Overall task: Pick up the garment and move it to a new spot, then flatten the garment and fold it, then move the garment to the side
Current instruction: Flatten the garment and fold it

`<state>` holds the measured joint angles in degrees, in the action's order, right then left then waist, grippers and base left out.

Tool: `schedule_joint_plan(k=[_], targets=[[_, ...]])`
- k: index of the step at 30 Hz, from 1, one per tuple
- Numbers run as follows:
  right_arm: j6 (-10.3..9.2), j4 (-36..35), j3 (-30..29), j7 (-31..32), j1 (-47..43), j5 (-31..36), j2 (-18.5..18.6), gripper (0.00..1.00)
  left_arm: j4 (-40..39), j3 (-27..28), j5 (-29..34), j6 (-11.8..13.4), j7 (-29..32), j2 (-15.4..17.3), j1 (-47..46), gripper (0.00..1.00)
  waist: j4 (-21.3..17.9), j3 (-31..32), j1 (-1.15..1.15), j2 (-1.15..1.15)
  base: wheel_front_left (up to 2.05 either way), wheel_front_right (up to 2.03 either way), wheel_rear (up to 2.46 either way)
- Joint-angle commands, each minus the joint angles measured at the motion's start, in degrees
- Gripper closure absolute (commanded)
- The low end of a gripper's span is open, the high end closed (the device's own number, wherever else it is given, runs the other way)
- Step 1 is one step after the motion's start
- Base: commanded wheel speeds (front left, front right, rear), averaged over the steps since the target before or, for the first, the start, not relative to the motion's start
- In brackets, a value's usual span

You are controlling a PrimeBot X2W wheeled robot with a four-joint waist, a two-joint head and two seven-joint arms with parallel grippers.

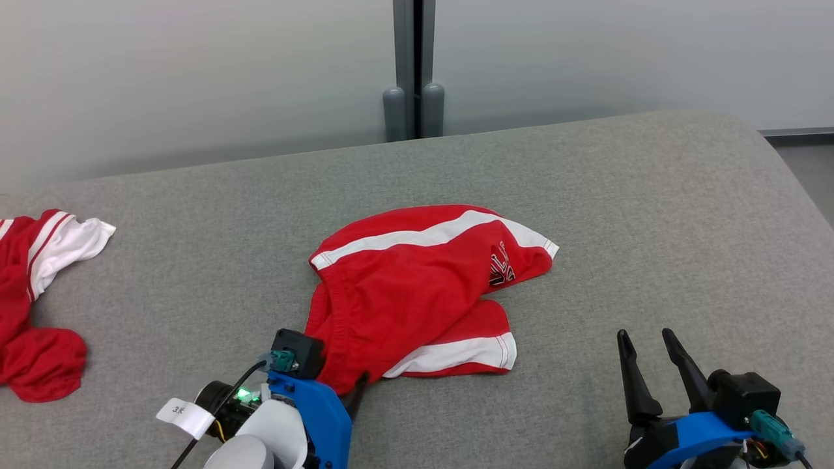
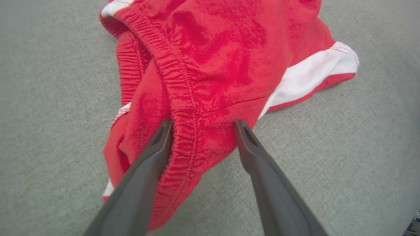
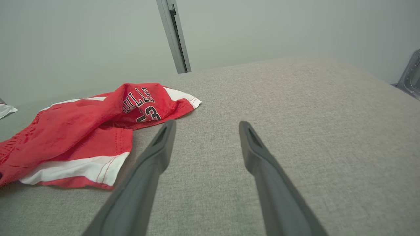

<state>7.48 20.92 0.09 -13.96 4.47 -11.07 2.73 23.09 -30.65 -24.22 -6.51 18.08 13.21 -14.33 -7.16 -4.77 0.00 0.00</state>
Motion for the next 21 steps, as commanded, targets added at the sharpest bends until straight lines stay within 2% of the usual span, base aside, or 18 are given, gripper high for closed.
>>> schedule_joint_plan(k=[1,2,3,8,10,17,21], targets=[[0.03,0.08,0.0,-0.36,0.68,-0.21,0.29,0.0,0.18,-0.38,-0.22,0.14,0.44,0.19,-0.86,0.25,-0.17,0.07,0.0,0.0,0.0,0.0,0.0],[0.03,0.18,0.12,-0.42,0.76,-0.25,0.28,0.0,-0.05,-0.6,-0.61,-0.03,0.61,0.25,-1.01,0.58,-0.41,0.11,0.0,0.0,0.0,0.0,0.0],[0.03,0.26,0.1,-0.43,0.77,-0.33,0.28,0.0,-0.31,-0.54,-1.1,-0.16,0.46,0.03,-1.14,1.0,-0.55,0.12,0.0,0.0,0.0,0.0,0.0],[0.03,0.5,-0.1,-0.65,1.03,-0.62,0.28,0.0,-2.36,0.46,-4.37,-0.55,-2.64,-1.85,-2.23,1.0,-0.92,0.02,0.0,0.0,0.0,0.0,0.0],[0.03,0.63,-0.29,-0.78,1.14,-0.59,0.28,0.0,-3.79,1.14,-6.84,-0.73,-4.65,-3.63,-2.95,1.0,-0.86,-0.1,0.0,0.0,0.0,0.0,0.0],[0.03,1.19,-0.01,-0.93,1.8,-1.0,0.28,0.0,-8.29,1.45,-19.82,-1.1,-8.85,-9.24,-9.2,1.0,-1.18,-0.07,0.0,0.0,0.0,0.0,0.0],[0.03,1.58,0.97,-0.97,2.38,-1.32,0.29,0.0,-9.51,0.96,-29.3,-1.1,-12.02,-10.21,-15.1,1.0,-2.22,-0.11,0.0,0.0,0.0,0.0,0.0]])
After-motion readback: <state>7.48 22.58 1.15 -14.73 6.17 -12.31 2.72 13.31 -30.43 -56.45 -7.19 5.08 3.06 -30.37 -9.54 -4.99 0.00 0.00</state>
